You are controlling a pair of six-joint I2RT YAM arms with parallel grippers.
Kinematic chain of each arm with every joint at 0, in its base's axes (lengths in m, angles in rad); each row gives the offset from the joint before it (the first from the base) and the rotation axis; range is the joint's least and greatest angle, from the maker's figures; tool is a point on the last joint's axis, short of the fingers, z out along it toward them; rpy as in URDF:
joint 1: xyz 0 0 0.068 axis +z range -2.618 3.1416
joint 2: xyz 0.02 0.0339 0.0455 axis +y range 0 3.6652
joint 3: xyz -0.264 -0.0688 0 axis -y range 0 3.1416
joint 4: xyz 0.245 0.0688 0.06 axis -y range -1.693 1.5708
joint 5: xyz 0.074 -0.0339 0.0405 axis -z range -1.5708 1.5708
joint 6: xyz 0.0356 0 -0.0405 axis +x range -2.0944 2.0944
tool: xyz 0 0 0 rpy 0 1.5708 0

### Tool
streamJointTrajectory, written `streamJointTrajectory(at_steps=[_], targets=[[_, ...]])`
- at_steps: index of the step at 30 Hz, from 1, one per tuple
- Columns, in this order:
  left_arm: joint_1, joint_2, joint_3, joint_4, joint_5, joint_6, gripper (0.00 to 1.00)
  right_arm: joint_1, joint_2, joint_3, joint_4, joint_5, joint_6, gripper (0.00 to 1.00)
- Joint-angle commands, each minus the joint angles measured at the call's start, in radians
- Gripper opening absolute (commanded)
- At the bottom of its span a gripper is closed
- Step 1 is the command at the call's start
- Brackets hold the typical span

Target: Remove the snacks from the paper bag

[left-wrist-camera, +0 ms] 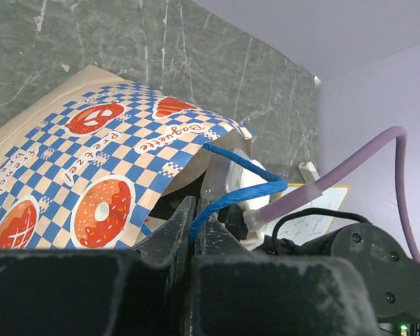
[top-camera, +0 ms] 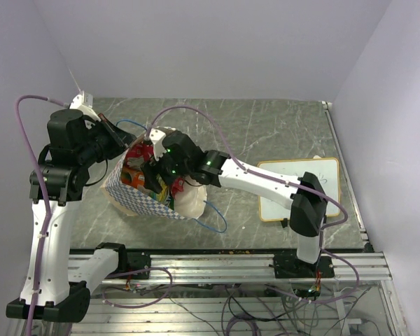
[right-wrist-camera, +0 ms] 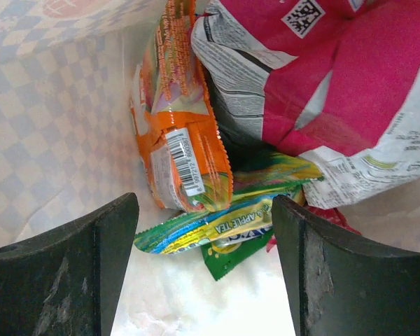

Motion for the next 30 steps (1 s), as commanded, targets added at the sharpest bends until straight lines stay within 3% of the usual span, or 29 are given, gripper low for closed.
streamJointTrajectory(at_steps=[1,10,12,15,19,30], targets=[[0.0,-0.017,-0.009,0.029,0.029,-0.028,0.07,0.017,0.029,0.0,0.072,0.019,0.005,0.76],[0.0,-0.022,-0.011,0.032,0.023,-0.03,0.07,0.018,0.097,0.05,0.045,0.071,0.02,0.56],[0.0,-0.025,-0.013,0.034,0.025,-0.033,0.07,0.018,0.102,0.064,0.041,0.076,0.016,0.45],[0.0,-0.034,-0.019,0.035,0.02,-0.034,0.07,0.017,0.092,0.095,0.038,0.084,0.005,0.19],[0.0,-0.04,-0.02,0.026,0.009,-0.029,0.07,0.018,0.051,0.098,0.059,0.104,-0.001,0.0],[0.0,-0.04,-0.018,0.014,-0.042,-0.047,0.07,0.017,-0.126,0.019,0.052,0.162,0.005,0.0]])
